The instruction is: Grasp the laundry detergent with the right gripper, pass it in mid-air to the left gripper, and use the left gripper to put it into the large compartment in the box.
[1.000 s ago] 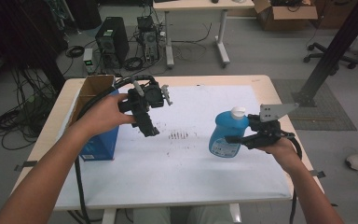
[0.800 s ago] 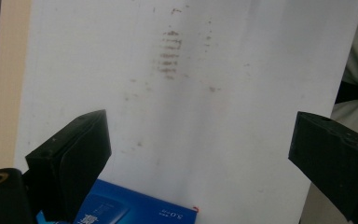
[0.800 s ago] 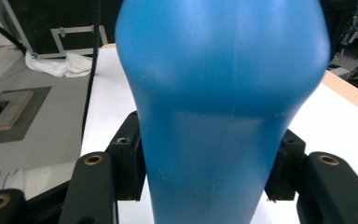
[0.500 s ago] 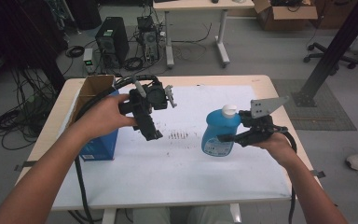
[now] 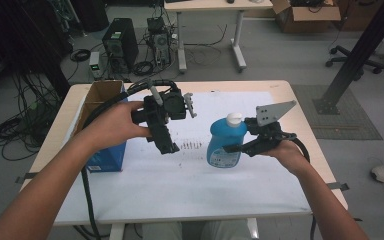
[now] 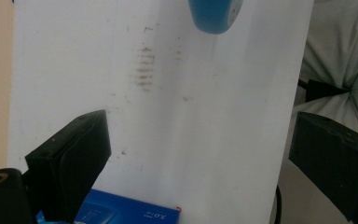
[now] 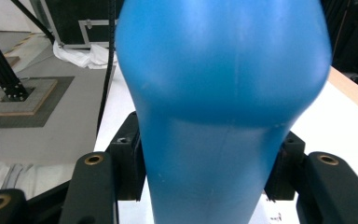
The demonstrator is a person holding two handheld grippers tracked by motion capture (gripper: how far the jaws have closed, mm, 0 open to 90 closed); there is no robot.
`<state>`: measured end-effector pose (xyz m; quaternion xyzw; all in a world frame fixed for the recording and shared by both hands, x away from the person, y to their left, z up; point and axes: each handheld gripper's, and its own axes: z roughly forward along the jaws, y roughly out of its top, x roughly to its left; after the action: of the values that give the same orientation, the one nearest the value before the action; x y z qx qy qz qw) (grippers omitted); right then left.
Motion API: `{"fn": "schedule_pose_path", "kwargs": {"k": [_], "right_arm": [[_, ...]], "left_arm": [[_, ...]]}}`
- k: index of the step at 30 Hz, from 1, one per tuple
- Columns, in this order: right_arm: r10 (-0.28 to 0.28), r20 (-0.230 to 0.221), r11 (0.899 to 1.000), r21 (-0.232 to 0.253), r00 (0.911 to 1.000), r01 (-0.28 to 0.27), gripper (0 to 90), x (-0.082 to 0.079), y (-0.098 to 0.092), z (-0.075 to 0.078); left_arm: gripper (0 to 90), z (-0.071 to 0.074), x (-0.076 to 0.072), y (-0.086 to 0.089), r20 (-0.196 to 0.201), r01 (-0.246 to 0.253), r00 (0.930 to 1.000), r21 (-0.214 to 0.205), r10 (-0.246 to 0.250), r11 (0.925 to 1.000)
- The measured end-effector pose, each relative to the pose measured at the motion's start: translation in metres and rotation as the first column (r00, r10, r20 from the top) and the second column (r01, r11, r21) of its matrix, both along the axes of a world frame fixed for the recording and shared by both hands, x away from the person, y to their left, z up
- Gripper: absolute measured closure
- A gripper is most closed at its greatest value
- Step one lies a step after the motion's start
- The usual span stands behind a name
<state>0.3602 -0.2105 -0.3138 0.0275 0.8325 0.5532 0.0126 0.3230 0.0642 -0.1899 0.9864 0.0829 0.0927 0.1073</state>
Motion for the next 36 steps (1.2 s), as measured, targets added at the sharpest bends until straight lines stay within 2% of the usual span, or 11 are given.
{"fn": "schedule_pose_path", "kwargs": {"k": [9,21,32,36], "right_arm": [[0.038,0.008,0.999,-0.002,0.9993,-0.038,43.6,-0.001,0.014,0.0],[0.079,0.019,0.997,-0.008,0.9967,-0.079,43.8,0.001,0.032,-0.001],[0.145,0.032,0.989,-0.038,0.9889,-0.144,43.8,0.002,0.064,0.005],[0.162,0.037,0.986,-0.045,0.9861,-0.16,43.9,0.003,0.073,0.005]], "left_arm": [[5.5,0.004,-0.001,-0.006,-0.021,0.01,0.9997,-0.016,-0.011,0.9998],[5.5,0.01,-0.002,-0.01,-0.02,0.024,0.9995,-0.026,-0.024,0.9994],[5.5,0.012,-0.004,-0.009,-0.029,0.021,0.9993,-0.017,-0.022,0.9996],[5.5,0.014,-0.005,-0.007,-0.03,0.017,0.9994,-0.026,-0.018,0.9995]]}}
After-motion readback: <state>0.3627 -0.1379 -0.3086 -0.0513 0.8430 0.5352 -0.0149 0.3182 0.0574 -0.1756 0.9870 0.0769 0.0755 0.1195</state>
